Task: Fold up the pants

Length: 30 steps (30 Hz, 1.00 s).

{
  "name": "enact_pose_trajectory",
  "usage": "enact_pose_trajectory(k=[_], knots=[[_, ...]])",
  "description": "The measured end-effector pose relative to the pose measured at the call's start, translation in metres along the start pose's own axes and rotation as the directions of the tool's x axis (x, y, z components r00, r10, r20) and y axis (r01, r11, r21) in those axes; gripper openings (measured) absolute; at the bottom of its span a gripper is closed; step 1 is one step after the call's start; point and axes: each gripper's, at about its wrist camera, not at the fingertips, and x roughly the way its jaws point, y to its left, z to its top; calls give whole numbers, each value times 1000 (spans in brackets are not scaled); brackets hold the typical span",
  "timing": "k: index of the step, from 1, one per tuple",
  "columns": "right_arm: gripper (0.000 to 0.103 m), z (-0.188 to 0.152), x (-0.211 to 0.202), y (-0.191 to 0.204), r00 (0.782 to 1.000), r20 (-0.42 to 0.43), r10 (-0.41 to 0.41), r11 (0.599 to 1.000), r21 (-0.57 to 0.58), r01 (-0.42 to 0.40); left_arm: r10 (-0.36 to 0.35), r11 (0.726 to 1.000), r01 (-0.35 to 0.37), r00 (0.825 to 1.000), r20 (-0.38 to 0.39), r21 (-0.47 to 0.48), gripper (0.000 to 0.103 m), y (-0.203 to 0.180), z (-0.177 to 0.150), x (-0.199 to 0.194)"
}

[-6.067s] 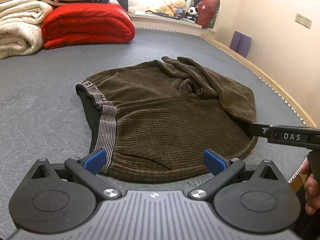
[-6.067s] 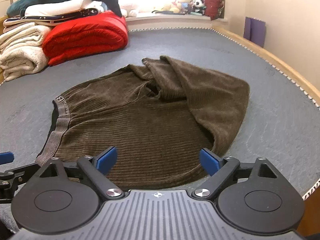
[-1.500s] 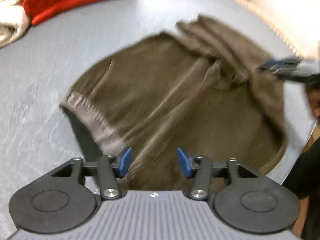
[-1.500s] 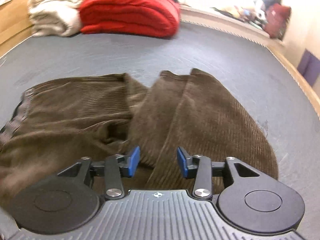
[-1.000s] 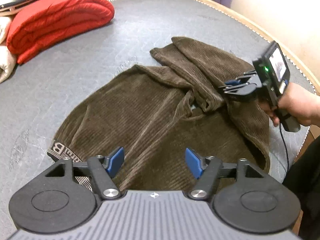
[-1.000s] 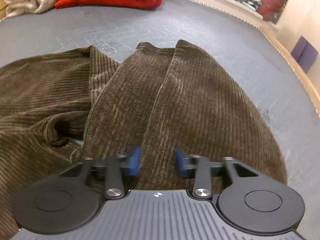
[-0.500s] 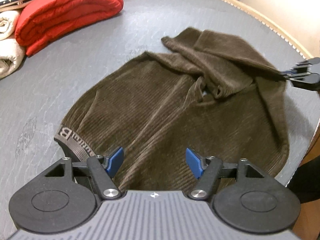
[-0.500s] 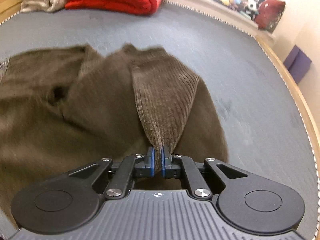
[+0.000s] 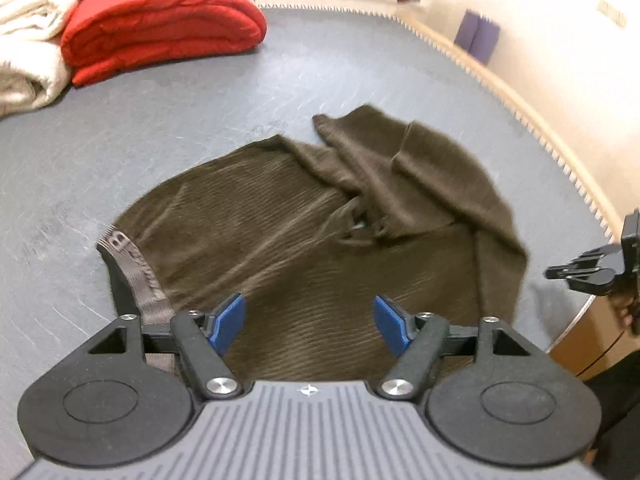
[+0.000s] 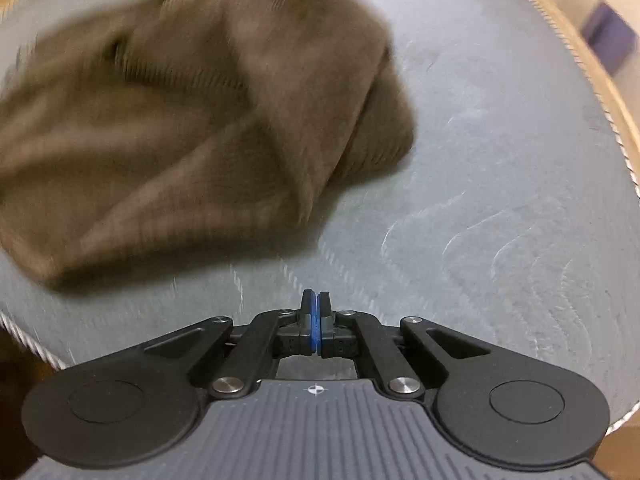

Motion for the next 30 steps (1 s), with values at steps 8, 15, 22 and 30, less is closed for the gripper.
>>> enact_pose_trajectory(k=[8, 15, 22, 30], knots=[[33, 44, -34, 14, 947, 308, -90, 994, 80, 68, 15, 1000, -15, 999, -33, 1, 50, -31, -34, 58], [39, 103, 16, 63, 952, 291, -99, 992, -42, 116, 66, 987, -56, 996, -63, 149, 9, -33, -31, 99], [46, 138, 67, 100, 966, 219, -137, 964, -194, 181, 61, 991, -52, 996, -70, 124, 10, -17, -30, 98], [7, 142, 82, 89, 967, 187, -175, 956, -203, 213, 95, 991, -87, 993, -77, 99, 11, 2, -25, 98]])
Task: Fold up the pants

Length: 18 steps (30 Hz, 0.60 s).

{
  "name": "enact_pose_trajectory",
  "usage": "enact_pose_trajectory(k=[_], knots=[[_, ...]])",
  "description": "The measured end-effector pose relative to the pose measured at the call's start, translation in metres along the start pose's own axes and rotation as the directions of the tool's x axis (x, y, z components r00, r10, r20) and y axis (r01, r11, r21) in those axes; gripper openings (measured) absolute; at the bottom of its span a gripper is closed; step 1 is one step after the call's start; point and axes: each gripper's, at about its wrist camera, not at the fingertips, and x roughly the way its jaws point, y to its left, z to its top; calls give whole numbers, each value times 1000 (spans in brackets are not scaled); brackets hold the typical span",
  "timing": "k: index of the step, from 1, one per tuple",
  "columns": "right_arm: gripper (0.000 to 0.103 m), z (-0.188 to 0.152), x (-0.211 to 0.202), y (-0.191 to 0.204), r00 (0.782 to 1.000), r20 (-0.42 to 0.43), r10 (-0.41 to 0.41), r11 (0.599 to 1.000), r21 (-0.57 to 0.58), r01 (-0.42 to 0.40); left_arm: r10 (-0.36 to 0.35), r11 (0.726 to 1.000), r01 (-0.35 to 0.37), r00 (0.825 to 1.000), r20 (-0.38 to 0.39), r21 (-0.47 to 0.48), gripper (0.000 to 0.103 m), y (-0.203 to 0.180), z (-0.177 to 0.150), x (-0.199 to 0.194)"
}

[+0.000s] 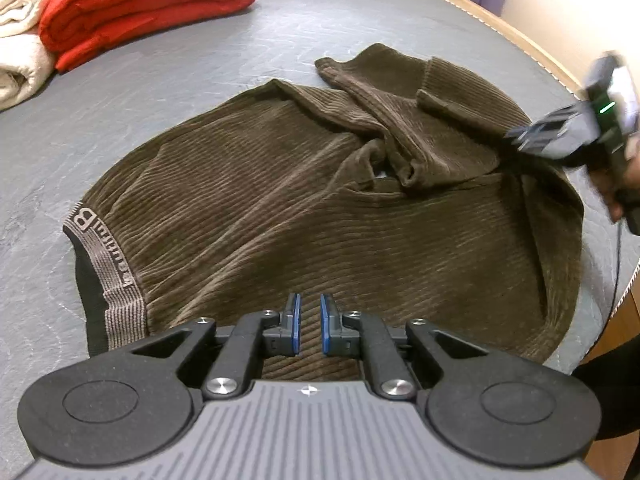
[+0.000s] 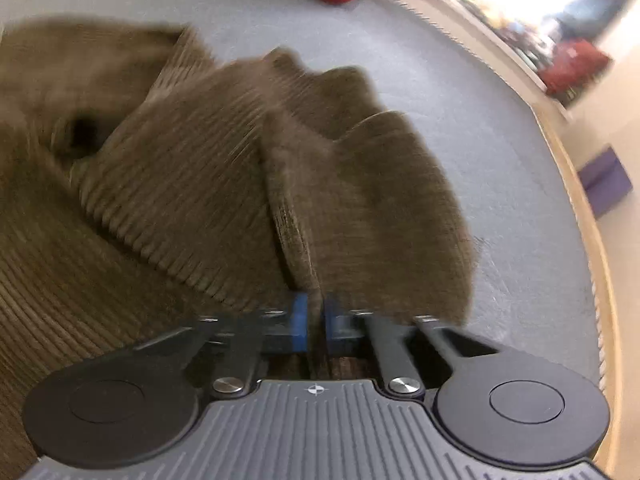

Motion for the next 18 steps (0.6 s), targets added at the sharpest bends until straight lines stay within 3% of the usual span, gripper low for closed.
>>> enact_pose_trajectory(k=[3, 6, 8, 11, 14, 15, 16, 17, 18], knots=[[6, -9, -37, -50, 991, 117, -71, 975, 217, 44, -3, 1000, 4, 1000, 17, -14, 11, 2, 4, -5], [5, -50, -71, -113, 972, 140, -187, 884, 455, 105, -8, 1000, 8, 999, 34, -24, 11, 0, 6, -9], [4, -94, -83, -154, 966, 49, -252, 783, 597, 174, -13, 1000, 14, 999, 40, -21, 11, -2, 6, -12], [3, -167, -80, -201, 950, -187, -249, 616, 726, 304, -21, 1000, 21, 999, 42, 1, 11, -7, 3, -15], [0, -244, -69, -231, 894, -427, -139, 444, 780, 441, -18, 1000, 17, 999, 32, 17, 15, -9, -2, -14], [0, -264, -68, -237, 870, -478, -118, 401, 779, 483, -13, 1000, 13, 1000, 25, 19, 15, -8, -4, -12], [0, -278, -69, -242, 862, -496, -104, 373, 784, 496, -9, 1000, 9, 1000, 19, 18, 15, -8, -4, -10], [0, -286, -69, -248, 874, -477, -88, 341, 810, 477, -5, 1000, 5, 1000, 12, 16, 16, -7, -5, -9], [0, -295, -71, -253, 900, -431, -62, 299, 853, 429, -2, 1000, 2, 1000, 6, 15, 16, -7, -6, -6]])
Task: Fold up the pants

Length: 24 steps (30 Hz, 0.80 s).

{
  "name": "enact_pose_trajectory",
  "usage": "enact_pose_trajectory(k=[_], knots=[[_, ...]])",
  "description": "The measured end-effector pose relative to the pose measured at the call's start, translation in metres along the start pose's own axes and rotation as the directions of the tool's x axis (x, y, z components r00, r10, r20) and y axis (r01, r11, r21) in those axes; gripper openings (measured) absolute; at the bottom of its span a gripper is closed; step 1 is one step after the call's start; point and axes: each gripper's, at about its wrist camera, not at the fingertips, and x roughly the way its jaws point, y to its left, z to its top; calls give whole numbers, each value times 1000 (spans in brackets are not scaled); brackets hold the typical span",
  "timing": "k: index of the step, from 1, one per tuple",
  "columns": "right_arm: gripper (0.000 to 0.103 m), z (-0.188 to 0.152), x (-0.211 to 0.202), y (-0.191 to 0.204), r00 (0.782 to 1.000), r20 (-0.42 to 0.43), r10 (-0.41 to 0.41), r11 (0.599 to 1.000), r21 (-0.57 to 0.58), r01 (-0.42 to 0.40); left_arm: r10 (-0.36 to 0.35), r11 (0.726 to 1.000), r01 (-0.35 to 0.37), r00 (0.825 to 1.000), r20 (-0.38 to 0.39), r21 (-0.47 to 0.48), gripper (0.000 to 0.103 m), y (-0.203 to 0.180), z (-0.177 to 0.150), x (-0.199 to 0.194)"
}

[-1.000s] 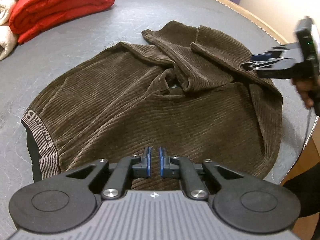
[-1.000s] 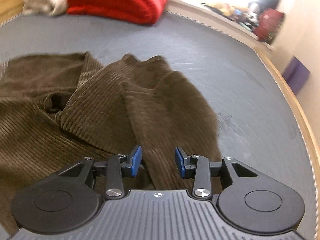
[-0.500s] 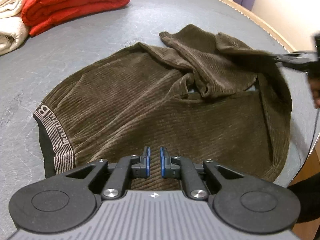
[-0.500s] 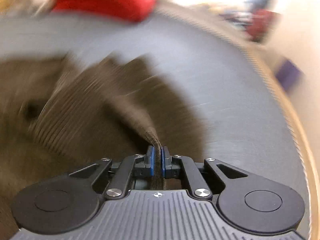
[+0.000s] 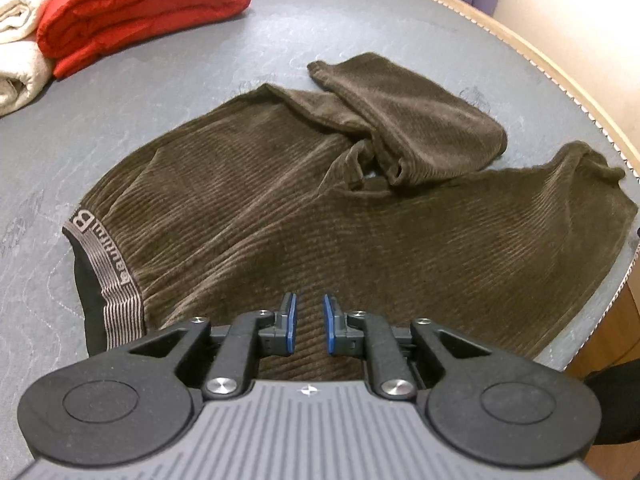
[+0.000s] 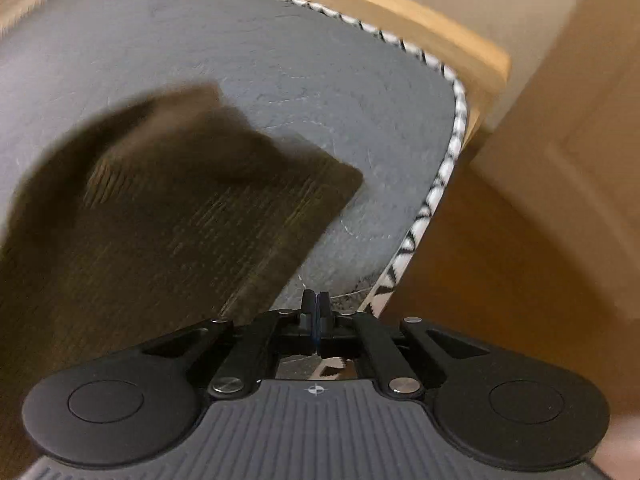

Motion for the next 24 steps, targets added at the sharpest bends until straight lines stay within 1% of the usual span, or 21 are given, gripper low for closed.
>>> enact_pose_trajectory(k=[2, 4, 5, 6, 7, 8, 9, 10, 13, 15, 17, 18, 20, 21, 22, 23, 24], knots=[[3, 0, -2, -8, 998, 7, 59, 995, 75, -59, 10, 1000, -10, 1000, -8, 3, 22, 0, -1, 4], [3, 3, -9, -16, 991, 66, 116, 983, 134, -124, 20, 1000, -20, 1000, -15, 7, 26, -1, -1, 8], [5, 4, -12, -17, 987, 91, 131, 979, 148, -143, 22, 1000, -22, 1000, -19, 9, 26, -2, 0, 10], [10, 7, -12, -16, 983, 114, 145, 973, 162, -162, 25, 1000, -25, 999, -23, 9, 26, -3, 0, 12], [20, 10, -12, -18, 979, 126, 158, 969, 173, -178, 26, 1000, -26, 999, -27, 10, 26, -3, 0, 13], [26, 14, -9, -21, 978, 126, 164, 965, 184, -185, 26, 1000, -26, 999, -29, 11, 26, -3, 0, 15], [38, 15, -4, -21, 980, 119, 159, 963, 200, -180, 26, 1000, -26, 999, -31, 14, 26, -4, 1, 16], [41, 16, 2, -21, 983, 107, 151, 961, 217, -172, 26, 1000, -25, 999, -31, 17, 27, -5, 1, 16], [41, 17, 20, -22, 988, 63, 143, 947, 280, -155, 22, 1000, -21, 999, -34, 21, 28, -7, 1, 17], [40, 19, 29, -25, 990, 51, 130, 937, 321, -139, 21, 999, -20, 999, -37, 24, 28, -7, 1, 19], [15, 22, 32, -23, 990, 73, 123, 933, 331, -141, 21, 999, -20, 999, -39, 27, 28, -7, 1, 20], [10, 24, 31, -20, 988, 90, 122, 940, 310, -144, 23, 999, -22, 999, -41, 27, 28, -7, 1, 21], [7, 27, 21, -17, 982, 147, 119, 942, 296, -159, 26, 999, -25, 999, -43, 23, 28, -5, 2, 23], [6, 27, 12, -19, 980, 181, 77, 937, 323, -133, 25, 1000, -24, 999, -44, 17, 28, -4, 3, 23], [6, 25, 6, -25, 981, 193, 14, 924, 373, -87, 23, 1000, -22, 999, -44, 13, 28, -4, 3, 23], [6, 23, 5, -30, 983, 175, -50, 909, 416, -28, 19, 1000, -19, 999, -43, 11, 28, -3, 4, 23], [7, 20, 8, -37, 986, 135, -101, 888, 459, 28, 16, 1000, -15, 999, -41, 13, 28, -3, 5, 23]])
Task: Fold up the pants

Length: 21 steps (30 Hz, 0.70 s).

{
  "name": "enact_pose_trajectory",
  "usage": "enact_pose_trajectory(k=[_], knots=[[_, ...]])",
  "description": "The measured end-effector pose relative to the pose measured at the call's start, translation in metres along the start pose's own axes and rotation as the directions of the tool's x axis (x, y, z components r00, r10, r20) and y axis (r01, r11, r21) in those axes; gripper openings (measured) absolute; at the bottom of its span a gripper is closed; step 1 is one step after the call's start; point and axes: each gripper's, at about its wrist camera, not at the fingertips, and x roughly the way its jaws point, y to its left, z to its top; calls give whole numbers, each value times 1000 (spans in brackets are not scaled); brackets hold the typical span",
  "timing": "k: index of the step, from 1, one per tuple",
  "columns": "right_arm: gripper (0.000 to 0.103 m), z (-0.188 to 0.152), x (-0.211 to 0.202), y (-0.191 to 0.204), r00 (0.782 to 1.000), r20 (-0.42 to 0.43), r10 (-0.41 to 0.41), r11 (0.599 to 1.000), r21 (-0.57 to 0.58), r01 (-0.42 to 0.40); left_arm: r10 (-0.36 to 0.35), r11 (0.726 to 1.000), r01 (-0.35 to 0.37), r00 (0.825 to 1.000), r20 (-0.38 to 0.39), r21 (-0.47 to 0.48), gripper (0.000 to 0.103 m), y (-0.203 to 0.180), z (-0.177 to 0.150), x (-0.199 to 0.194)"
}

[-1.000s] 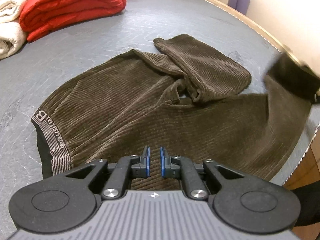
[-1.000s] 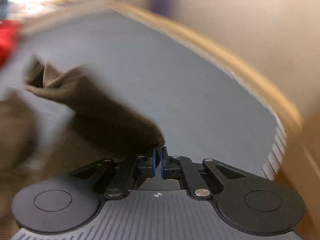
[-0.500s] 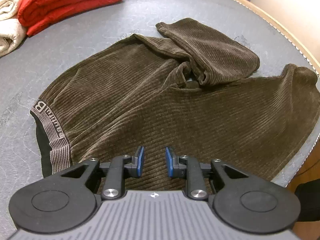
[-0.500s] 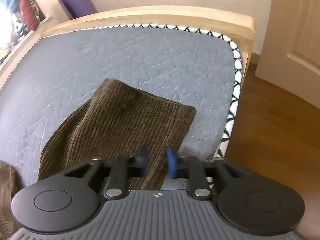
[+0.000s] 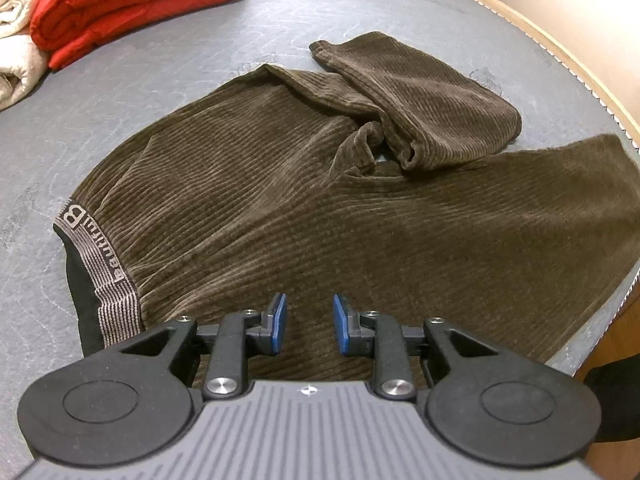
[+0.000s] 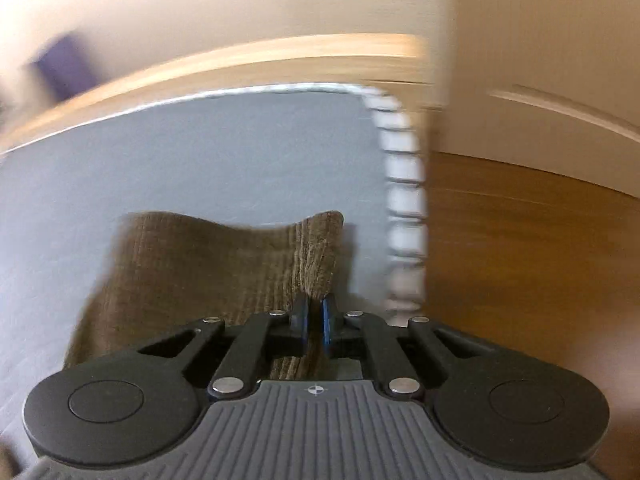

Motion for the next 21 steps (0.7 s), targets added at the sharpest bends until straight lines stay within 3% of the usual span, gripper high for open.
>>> enact_pose_trajectory(k=[2, 3, 5, 7, 9, 11, 16, 19, 21], knots=[[7, -1, 16, -10, 995, -95, 17, 999, 47, -13, -10, 1000, 10, 1000, 4, 5, 28, -2, 0, -2], [9, 0, 15, -10, 996, -91, 12, 999, 46, -8, -17, 1000, 17, 1000, 6, 8, 28, -3, 0, -3], [14, 4, 4, -5, 999, -38, 4, 999, 35, -3, -28, 999, 28, 1000, 7, 16, 30, -6, 0, -5], [16, 4, -15, 6, 998, 68, -11, 1000, -4, 11, -38, 999, 37, 999, 9, 25, 37, -8, 0, -6], [21, -1, -29, 21, 991, 130, 33, 998, -57, -26, -39, 999, 39, 999, 7, 29, 40, -8, -1, -5], [22, -8, -39, 39, 985, 129, 118, 988, -115, -103, -44, 999, 44, 999, -10, 13, 40, -4, -3, -1], [25, -33, -46, 92, 946, 11, 323, 910, -279, -307, -46, 998, 41, 993, -108, -53, 40, 20, -24, 18], [32, -46, -64, 119, 919, 0, 394, 853, -371, -366, -26, 999, 14, 965, -259, -47, 40, 33, -51, 39], [35, -56, -76, 133, 896, -21, 443, 813, -413, -411, -15, 1000, 18, 971, -240, 7, 40, 34, -63, 33]])
